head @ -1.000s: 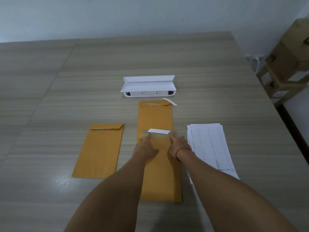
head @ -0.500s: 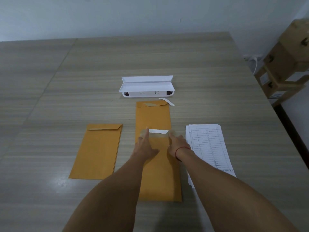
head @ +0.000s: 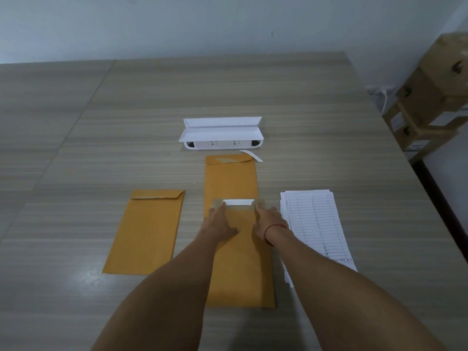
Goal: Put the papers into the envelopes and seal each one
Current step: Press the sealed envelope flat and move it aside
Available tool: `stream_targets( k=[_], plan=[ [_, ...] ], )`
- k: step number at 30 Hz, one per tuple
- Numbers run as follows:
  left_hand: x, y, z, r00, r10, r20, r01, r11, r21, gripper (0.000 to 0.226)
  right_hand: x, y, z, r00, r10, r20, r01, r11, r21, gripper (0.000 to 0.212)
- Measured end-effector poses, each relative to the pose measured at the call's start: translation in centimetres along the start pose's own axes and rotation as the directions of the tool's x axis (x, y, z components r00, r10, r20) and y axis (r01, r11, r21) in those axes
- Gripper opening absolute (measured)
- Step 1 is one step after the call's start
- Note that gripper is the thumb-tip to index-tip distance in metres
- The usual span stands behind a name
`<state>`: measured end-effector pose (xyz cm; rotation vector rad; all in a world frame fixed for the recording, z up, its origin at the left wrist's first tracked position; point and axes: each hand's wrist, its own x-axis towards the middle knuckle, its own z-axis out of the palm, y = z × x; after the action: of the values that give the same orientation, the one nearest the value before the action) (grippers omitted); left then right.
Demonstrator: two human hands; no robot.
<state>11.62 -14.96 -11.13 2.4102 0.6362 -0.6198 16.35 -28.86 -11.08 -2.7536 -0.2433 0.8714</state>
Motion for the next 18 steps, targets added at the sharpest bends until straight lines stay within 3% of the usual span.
stream_targets(
  k=[3,7,18],
  plan=[
    [0.0,0.2,-0.1,1.0,0.001,0.005,-0.001,1.0,0.022,0.099,-0.2,-0.4,-0.2,0.998,-0.044,-0.054,0.04,0.997,-0.071,0.069],
    [0.0,0.3,-0.2,1.0,-0.004,0.016,0.003,0.999,0.055,0.098,-0.2,-1.6,-0.1,0.991,-0.131,0.025,0.133,0.984,-0.117,0.084],
    [0.6,0.5,-0.3,0.992,-0.011,0.125,-0.013,0.982,0.188,0.089,0.1,-2.3,-0.2,0.988,-0.088,0.129,0.1,0.991,-0.093,0.083]
  ],
)
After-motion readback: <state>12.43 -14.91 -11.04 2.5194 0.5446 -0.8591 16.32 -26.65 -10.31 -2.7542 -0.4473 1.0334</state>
